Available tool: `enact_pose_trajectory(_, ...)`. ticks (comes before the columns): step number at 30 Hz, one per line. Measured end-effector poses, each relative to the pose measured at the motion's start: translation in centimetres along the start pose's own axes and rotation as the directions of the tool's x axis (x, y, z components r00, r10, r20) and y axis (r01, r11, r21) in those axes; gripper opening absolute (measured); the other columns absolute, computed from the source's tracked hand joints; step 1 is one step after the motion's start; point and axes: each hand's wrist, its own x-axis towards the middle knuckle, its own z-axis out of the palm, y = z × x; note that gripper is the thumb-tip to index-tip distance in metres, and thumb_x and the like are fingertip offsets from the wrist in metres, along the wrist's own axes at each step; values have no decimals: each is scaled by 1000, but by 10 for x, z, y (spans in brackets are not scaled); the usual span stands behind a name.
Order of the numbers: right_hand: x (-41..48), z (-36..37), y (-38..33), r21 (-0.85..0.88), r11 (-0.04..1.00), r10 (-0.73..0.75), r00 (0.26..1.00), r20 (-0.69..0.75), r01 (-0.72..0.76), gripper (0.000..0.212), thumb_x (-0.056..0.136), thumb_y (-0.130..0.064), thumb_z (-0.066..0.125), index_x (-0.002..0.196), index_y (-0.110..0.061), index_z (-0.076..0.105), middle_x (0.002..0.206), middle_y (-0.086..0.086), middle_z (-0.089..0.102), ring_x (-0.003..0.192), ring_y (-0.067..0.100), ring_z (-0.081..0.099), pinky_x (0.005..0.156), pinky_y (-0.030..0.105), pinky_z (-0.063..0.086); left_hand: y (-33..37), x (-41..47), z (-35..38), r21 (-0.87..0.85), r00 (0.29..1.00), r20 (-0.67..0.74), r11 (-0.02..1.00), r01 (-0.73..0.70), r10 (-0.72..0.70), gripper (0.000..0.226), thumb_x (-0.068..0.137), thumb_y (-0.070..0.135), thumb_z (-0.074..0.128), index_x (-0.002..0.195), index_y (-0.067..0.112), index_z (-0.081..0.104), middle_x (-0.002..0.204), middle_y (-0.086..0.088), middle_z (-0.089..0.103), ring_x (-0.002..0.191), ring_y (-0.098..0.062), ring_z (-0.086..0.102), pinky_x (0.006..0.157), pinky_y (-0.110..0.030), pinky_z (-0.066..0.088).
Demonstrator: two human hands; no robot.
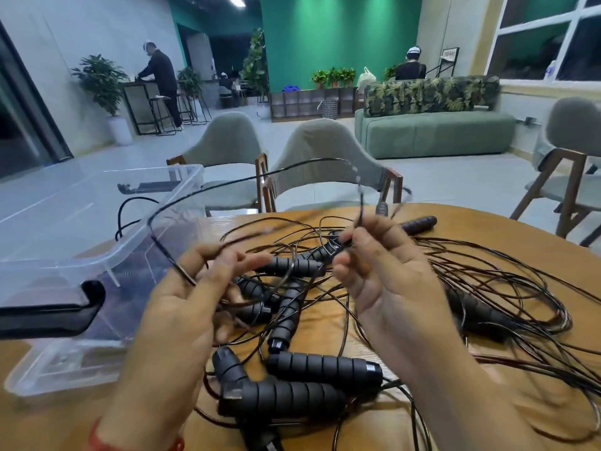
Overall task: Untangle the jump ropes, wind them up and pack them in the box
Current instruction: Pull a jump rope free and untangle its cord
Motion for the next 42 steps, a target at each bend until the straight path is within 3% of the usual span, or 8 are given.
enact_pose_trajectory(8,6,9,47,-401,916,8,1000,-2,-8,19,92,3,75,87,-15,78,76,6,76,49,10,62,47,20,53,-17,0,6,169,993,103,984,46,-64,41,90,59,59,115,33,77,91,-20,67,73,-28,54,54,-32,41)
enact_pose_trajectory(12,3,5,57,-500,866,0,1000,17,8,25,93,-3,78,90,-27,85,75,5,77,57,15,67,53,25,54,-23,2,15,213,979,183,976,46,-86,20,91,48,70,106,37,78,96,-1,79,87,-19,74,58,-16,52)
enact_pose_trajectory(16,1,3,61,-575,818,10,1000,-24,-22,28,95,-3,75,93,-29,84,78,4,77,63,17,69,61,29,56,-31,2,16,294,966,226,954,58,-128,24,97,57,66,113,41,74,96,-13,77,91,-39,74,89,-59,61)
enact_pose_trajectory(22,1,-2,58,-571,821,25,998,58,13,18,96,-5,76,99,-21,84,88,4,80,74,17,76,66,28,60,-31,6,12,267,971,130,950,161,-201,26,107,20,57,92,22,79,87,-16,76,84,-34,74,80,-47,59)
enact_pose_trajectory(30,0,-13,38,-728,685,184,960,210,28,39,92,-6,78,115,-37,77,108,-3,73,98,18,69,91,35,60,-23,7,11,264,976,-218,961,84,-25,42,114,37,36,87,26,66,88,-10,78,78,-32,74,74,-53,59)
enact_pose_trajectory(34,3,-20,13,-140,954,287,941,181,-264,35,83,-14,81,117,-14,78,107,5,68,92,19,65,83,33,57,-13,12,0,-55,907,-419,998,33,-54,33,114,29,37,88,25,56,81,-6,78,60,-25,74,61,-44,64)
enact_pose_trajectory(37,15,-33,2,388,891,317,935,-157,-237,27,93,-17,70,116,-3,71,95,9,72,81,17,70,66,26,61,-8,14,-9,-275,901,-421,961,-14,-108,28,114,29,40,92,26,57,74,-2,71,61,-22,71,52,-41,62)
enact_pose_trajectory(42,26,-56,-1,347,924,329,802,-498,-163,30,112,-31,50,125,-9,67,67,-6,55,44,3,38,34,16,30,-8,11,4,-306,945,-312,952,2,-102,25,114,27,36,99,21,54,61,2,56,57,-11,63,43,-25,54)
